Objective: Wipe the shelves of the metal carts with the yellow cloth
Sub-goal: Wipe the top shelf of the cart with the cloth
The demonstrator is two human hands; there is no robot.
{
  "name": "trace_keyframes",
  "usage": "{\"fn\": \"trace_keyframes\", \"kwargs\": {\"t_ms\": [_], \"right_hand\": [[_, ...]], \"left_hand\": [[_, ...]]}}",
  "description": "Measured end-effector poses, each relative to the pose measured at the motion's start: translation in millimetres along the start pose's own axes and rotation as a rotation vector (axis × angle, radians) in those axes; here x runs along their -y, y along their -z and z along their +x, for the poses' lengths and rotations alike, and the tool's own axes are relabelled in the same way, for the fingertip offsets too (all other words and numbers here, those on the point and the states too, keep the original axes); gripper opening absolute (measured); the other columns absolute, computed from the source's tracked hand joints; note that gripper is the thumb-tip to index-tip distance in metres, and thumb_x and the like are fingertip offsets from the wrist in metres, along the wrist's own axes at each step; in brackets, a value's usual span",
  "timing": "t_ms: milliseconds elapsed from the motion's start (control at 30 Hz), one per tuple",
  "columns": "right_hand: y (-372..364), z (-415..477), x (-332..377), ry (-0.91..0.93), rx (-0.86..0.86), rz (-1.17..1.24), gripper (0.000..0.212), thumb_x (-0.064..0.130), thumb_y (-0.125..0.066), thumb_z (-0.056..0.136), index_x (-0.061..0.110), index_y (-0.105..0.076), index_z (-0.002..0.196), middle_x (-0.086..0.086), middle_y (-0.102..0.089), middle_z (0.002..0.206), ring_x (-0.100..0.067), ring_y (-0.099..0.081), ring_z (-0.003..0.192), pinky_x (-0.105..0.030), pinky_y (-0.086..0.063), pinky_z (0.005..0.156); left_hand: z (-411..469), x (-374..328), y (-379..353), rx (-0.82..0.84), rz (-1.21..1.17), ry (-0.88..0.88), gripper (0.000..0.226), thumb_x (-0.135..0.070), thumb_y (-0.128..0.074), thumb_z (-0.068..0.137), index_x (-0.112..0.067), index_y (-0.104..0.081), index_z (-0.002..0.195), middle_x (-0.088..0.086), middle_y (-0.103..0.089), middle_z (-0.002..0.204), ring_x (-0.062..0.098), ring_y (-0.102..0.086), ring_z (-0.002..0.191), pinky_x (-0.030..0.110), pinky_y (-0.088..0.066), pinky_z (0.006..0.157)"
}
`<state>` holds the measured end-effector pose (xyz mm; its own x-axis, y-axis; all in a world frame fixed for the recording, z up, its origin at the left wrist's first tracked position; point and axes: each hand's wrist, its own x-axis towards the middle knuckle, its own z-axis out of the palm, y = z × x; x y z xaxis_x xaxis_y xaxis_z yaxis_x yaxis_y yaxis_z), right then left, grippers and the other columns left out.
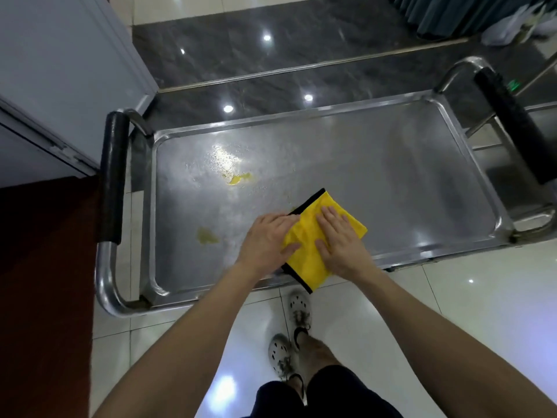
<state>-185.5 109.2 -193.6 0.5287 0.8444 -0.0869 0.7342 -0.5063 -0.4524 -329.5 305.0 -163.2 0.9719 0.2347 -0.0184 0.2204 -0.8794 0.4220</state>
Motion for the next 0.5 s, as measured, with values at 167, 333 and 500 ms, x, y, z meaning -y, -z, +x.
{"fn": "trace_keyframes", "kwargs": {"t_ms": [167,333,500], "right_hand": [[13.9,-2.6,-20.1,0.030,0.142,0.065,0.102,0.066,-0.067,0.094,0.016,-0.021,0.170,0.003,-0.004,0.179,-0.012,0.004,0.165,-0.041,-0.006,0.134],[6.9,-1.9,-12.8,0.054,0.124,-0.021,0.105,0.079,-0.057,0.092,0.020,-0.020,0.170,-0.002,0.000,0.179,-0.017,0.010,0.165,-0.049,-0.003,0.134],[-4.3,0.5,10.9,0.009,0.110,-0.159,0.104,0.092,-0.036,0.089,0.030,-0.017,0.171,-0.011,0.003,0.179,-0.030,0.013,0.165,-0.059,0.000,0.131]], "left_hand": [[1.7,-13.9,-14.7,0.089,0.003,0.031,0.075,-0.048,-0.088,0.084,-0.025,-0.064,0.151,0.004,-0.069,0.145,0.030,-0.053,0.137,0.043,-0.040,0.115],[9.1,-15.6,-15.4,-0.035,-0.029,0.110,0.036,-0.023,-0.094,0.080,-0.019,-0.085,0.115,0.013,-0.074,0.095,0.044,-0.063,0.115,0.046,-0.058,0.096],[26.1,-2.0,13.2,-0.003,-0.024,0.190,0.044,-0.044,-0.091,0.079,-0.027,-0.078,0.117,-0.007,-0.079,0.098,0.026,-0.054,0.125,0.038,-0.042,0.114]]}}
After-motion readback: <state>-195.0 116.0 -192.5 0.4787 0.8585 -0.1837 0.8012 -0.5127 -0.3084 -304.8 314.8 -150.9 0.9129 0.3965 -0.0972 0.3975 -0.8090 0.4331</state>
